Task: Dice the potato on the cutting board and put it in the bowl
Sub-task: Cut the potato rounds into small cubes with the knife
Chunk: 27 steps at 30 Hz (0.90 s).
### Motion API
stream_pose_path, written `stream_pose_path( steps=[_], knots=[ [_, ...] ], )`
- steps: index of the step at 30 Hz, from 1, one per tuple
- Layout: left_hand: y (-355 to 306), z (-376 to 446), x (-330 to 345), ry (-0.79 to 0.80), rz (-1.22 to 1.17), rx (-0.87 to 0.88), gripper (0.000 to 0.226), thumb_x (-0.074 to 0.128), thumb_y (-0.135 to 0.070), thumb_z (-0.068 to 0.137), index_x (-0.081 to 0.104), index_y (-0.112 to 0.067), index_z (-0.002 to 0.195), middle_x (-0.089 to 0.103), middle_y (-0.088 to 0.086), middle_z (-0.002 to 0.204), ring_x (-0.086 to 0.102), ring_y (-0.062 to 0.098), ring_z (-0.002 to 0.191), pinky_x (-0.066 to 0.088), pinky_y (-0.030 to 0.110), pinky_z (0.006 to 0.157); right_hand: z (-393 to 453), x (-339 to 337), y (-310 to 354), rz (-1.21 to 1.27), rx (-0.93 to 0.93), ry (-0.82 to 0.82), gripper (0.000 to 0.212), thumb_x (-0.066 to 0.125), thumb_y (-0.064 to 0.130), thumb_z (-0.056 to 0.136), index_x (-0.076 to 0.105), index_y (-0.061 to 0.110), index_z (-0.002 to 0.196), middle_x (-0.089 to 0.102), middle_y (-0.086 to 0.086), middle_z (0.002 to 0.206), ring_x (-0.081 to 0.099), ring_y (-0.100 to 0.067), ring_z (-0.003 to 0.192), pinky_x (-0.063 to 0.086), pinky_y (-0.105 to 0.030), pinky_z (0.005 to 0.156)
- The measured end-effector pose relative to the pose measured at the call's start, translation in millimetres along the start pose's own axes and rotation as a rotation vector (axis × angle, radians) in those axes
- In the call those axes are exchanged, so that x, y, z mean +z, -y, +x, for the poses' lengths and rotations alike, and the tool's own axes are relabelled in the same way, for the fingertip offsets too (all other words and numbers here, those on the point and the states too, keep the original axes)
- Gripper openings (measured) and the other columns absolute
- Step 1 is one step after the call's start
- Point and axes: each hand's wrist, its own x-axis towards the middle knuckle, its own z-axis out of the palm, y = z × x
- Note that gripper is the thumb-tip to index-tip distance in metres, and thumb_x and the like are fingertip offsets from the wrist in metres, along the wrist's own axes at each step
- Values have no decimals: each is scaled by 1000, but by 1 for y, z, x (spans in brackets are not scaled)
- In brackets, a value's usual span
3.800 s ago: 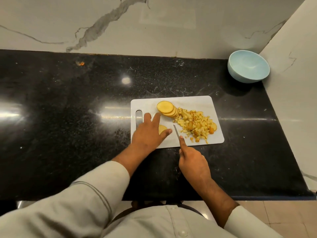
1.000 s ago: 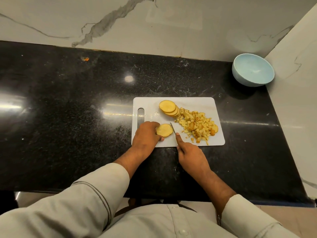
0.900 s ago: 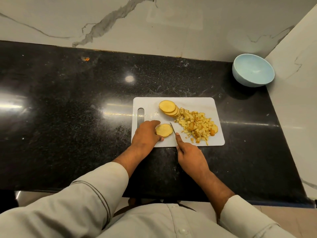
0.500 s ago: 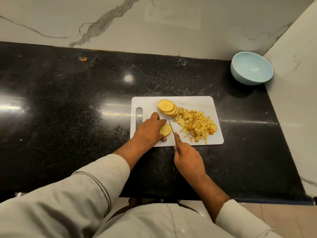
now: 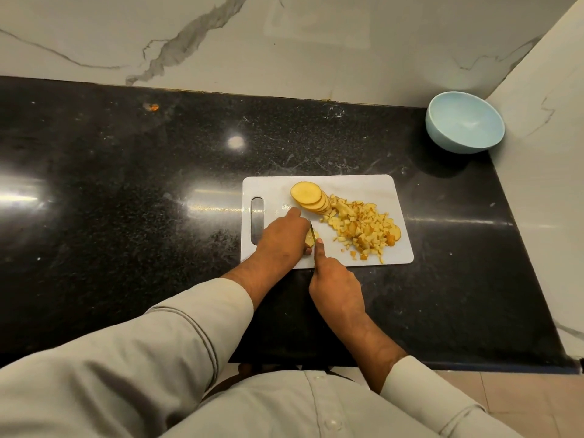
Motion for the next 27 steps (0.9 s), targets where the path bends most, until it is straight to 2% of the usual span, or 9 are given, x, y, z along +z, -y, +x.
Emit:
stream_pose_path(
  steps=[6,9,12,16,20,22,24,27],
  knots=[
    [-6,-1,-2,-35,112,17,17,55,-12,91,65,-7,104,47,10,109,60,31,88,45,36,65,15,0,8,-55,-19,28,70,37,17,94,3,22,154,59,-9,104,61,-28,89,36,-36,64],
    [-7,-4,0,-45,96,7,16,59,-16,90,65,-8,103,46,10,110,59,31,90,41,35,62,5,-1,5,-70,-7,44,72,37,16,94,-2,24,154,60,-8,101,62,-27,87,36,-35,63],
    [-6,-3,1,-30,97,0,26,67,-27,87,63,-8,105,46,9,111,58,30,93,40,35,64,-22,8,-7,-109,-24,61,71,35,16,95,-7,24,153,59,-7,102,62,-25,83,37,-35,62],
    [-2,-4,1,-1,88,7,34,67,-30,88,62,-8,113,45,9,114,57,31,97,40,34,68,-47,9,-22,-104,-16,56,66,34,21,99,-3,28,153,59,-2,104,62,-21,81,43,-33,62],
    [9,-2,-2,34,-70,-10,54,73,-34,81,55,-13,127,46,9,119,55,31,106,48,38,83,-51,-1,-20,-52,-14,-72,62,34,28,101,0,32,153,49,6,79,51,-13,61,42,-30,55],
    [15,-2,-3,46,-91,-22,65,76,-34,78,48,-17,134,47,8,122,55,30,109,46,37,84,-44,-3,-13,-50,-35,-112,65,35,26,100,-3,32,153,46,7,74,53,-14,60,42,-32,55],
    [16,-4,-2,34,-57,-20,57,75,-34,79,53,-17,129,49,8,118,57,30,105,45,34,79,-30,-4,-7,-61,-43,-118,65,36,23,99,2,30,153,52,3,79,60,-21,68,40,-34,57],
    [13,-7,-1,-1,-19,1,34,70,-33,83,63,-13,110,49,7,108,59,30,94,45,33,72,-11,-4,0,-92,-47,-86,64,36,19,97,7,27,154,61,-6,97,63,-28,80,36,-34,57]
  ],
)
